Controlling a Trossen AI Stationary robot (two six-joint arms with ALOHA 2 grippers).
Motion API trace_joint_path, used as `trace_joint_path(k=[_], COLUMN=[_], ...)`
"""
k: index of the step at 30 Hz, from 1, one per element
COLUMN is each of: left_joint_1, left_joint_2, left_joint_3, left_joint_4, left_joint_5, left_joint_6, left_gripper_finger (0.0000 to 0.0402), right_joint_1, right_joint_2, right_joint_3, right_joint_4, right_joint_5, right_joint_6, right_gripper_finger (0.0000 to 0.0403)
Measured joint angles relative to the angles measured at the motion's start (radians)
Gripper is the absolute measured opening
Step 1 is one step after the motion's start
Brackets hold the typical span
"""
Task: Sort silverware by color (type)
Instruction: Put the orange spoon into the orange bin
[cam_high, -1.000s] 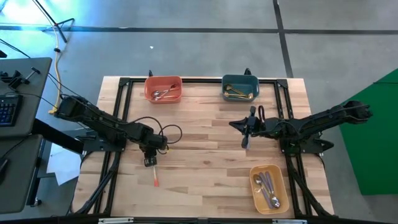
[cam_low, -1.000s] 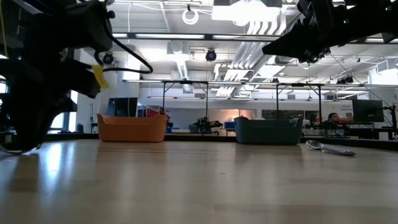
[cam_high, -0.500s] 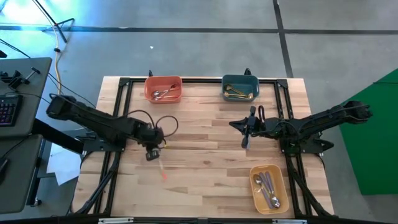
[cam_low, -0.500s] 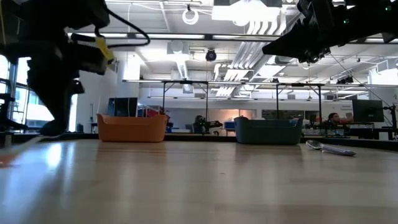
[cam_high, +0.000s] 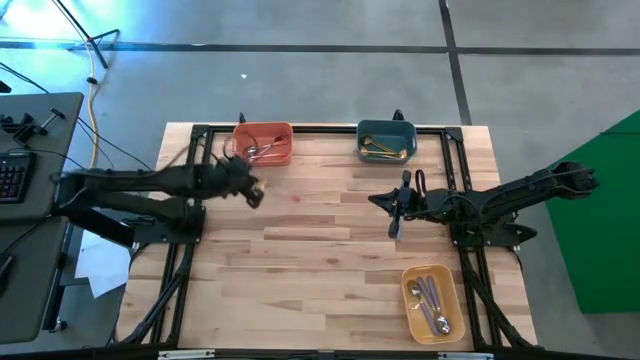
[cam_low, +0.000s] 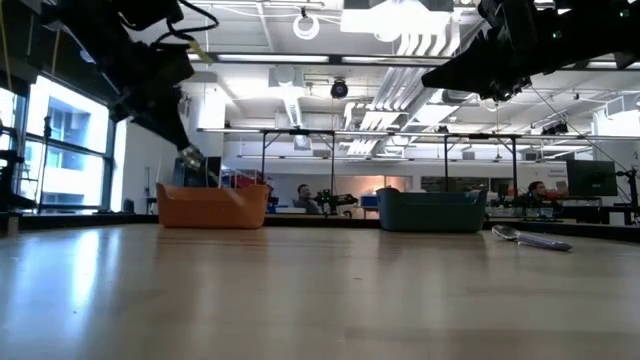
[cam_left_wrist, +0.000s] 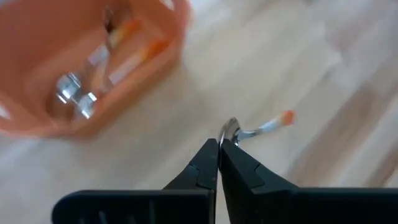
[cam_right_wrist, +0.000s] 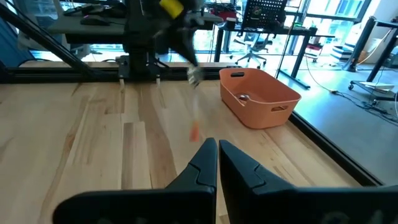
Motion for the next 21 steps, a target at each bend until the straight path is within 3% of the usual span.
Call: trace_joint_path(k=[6, 12, 21], left_joint_1=[0.271, 0.496, 0.742], left_joint_2=[-0.118, -0.155, 0.007], left_joint_3=[0.000, 0.000, 0.000], left_joint_4=[0.064, 0.169, 0.277], left_joint_5=[0.019, 0.048, 0.208], left_joint_6=[0.107, 0.170, 0.196], left_gripper_finger=[0.0001, 0.0001, 0.0001], right_joint_1=[0.000, 0.000, 0.000], right_joint_2=[0.000, 0.000, 0.000], right_joint_3=[0.000, 0.000, 0.000], right_joint_4=[0.000, 0.000, -0.001], right_joint_5=[0.000, 0.000, 0.000], right_joint_6=[-0.030, -0.047, -0.052], right_gripper_finger=[0.0000, 0.0000, 0.0000])
